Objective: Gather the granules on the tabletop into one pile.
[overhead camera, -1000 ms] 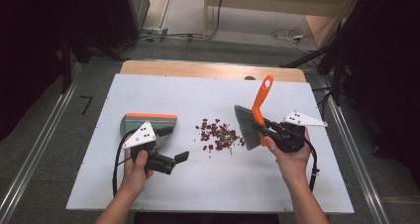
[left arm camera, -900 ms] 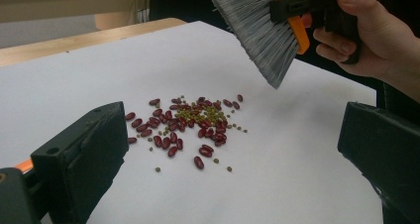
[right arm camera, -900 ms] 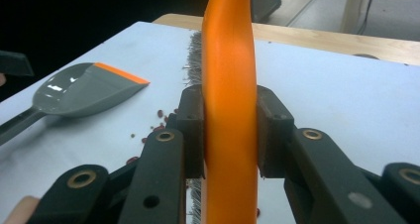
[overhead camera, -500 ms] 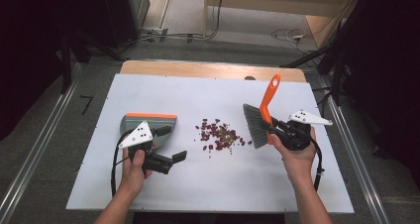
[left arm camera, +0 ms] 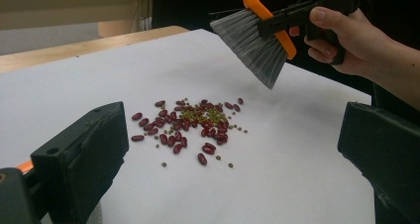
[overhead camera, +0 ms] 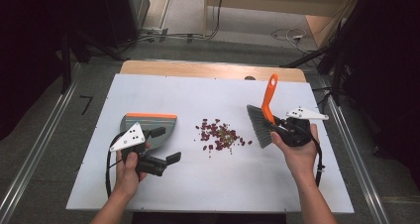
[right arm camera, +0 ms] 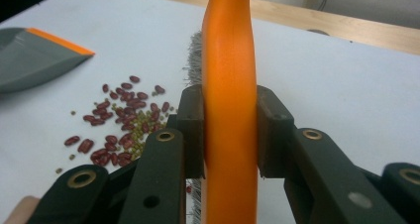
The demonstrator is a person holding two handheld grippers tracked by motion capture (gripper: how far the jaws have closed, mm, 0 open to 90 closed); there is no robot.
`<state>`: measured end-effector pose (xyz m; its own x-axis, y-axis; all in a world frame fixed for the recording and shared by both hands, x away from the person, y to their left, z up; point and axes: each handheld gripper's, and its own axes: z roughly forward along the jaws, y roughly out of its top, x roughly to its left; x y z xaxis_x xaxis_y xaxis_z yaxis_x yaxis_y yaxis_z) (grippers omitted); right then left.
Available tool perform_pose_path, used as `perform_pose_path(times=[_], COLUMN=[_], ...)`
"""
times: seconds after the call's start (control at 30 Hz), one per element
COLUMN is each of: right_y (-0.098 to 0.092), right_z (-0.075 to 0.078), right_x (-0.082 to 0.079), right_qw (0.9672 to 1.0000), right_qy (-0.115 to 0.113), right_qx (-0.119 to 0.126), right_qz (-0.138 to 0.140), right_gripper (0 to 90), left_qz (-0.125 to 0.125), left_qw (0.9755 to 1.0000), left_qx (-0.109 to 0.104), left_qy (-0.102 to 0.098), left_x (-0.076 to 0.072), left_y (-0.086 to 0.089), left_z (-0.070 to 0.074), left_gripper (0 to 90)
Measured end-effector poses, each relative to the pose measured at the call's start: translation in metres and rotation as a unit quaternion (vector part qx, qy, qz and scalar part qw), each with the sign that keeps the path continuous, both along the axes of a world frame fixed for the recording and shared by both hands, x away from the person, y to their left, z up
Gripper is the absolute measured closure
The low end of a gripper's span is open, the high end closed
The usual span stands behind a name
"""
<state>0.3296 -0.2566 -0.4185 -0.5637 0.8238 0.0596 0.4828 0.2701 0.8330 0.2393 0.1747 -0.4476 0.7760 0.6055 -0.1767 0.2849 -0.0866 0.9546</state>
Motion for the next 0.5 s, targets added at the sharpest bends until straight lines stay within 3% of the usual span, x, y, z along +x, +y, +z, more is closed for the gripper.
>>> perform_pose_path(times=[0.2, 0.5], right_y=[0.002, 0.02], right_z=[-0.005, -0.014], right_x=[0.008, 0.027], right_qw=[0.9997, 0.9961], right_qy=[0.013, 0.034], right_qx=[-0.02, -0.081], right_qz=[-0.008, -0.007], right_gripper=[68.2, 68.1], left_qz=[0.006, 0.023], left_qw=[1.0, 0.9996], left_qx=[-0.003, -0.014], left_qy=[-0.002, -0.001], left_x=[-0.006, -0.012], left_y=[0.009, 0.024], left_z=[-0.002, -0.005], left_gripper=[0.0, 0.0])
